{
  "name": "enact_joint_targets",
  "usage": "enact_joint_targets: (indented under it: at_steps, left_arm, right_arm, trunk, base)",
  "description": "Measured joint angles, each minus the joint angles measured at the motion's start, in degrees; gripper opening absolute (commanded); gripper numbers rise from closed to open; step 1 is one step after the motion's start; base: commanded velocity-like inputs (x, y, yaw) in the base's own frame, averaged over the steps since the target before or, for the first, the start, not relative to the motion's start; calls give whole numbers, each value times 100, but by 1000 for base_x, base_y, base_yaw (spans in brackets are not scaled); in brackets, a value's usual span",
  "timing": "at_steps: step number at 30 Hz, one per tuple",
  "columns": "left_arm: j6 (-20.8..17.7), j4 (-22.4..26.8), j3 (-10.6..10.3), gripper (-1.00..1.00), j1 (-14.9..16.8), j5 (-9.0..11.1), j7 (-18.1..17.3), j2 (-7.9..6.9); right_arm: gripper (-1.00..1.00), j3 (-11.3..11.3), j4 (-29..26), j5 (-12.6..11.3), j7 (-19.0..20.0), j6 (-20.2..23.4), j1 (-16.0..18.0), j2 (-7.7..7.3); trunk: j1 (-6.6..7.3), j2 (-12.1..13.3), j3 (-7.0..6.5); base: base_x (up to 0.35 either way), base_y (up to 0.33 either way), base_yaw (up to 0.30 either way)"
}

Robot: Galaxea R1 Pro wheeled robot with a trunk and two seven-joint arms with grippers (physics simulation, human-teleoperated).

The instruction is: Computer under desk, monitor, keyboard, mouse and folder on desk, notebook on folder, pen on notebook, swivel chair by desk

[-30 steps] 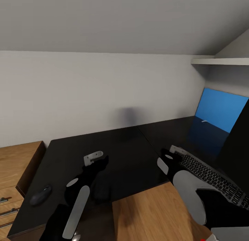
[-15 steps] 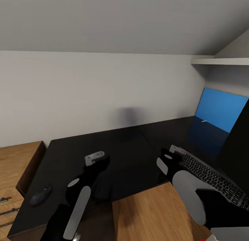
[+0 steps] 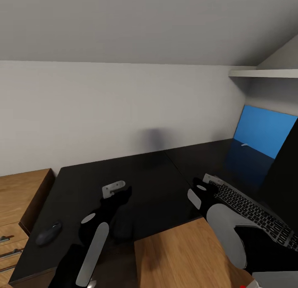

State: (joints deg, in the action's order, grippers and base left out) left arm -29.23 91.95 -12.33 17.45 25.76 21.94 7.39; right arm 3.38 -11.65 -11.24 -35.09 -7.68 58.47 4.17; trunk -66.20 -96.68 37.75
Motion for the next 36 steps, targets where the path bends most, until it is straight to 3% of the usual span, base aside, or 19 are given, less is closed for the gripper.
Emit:
enact_joint_targets:
  at_steps: [6, 12, 19, 28, 36]
  left_arm:
    - [0, 0, 0, 100, 0, 0, 0, 0]
    - [0, 0, 0, 100, 0, 0, 0, 0]
    - [-6, 0, 0, 100, 0, 0, 0, 0]
    - [0, -3, -1, 100, 0, 6, 0, -23]
    - [22, -54, -33, 100, 0, 7, 3, -21]
  right_arm:
    - [100, -1, 10, 82, -13, 29, -3, -2]
    - [100, -1, -2, 92, -34, 462, 1, -22]
    - [100, -5, -35, 98, -26, 520, -1, -29]
    - [100, -14, -64, 144, -76, 30, 0, -44]
    - [100, -12, -197, 340, -133, -30, -1, -56]
  trunk:
    - [0, 0, 0]
    - [0, 0, 0]
    - [0, 0, 0]
    - [0, 0, 0]
    - [0, 0, 0]
  base:
    - [0, 0, 0]
    - [0, 0, 0]
    - [0, 0, 0]
    - [0, 0, 0]
    - [0, 0, 0]
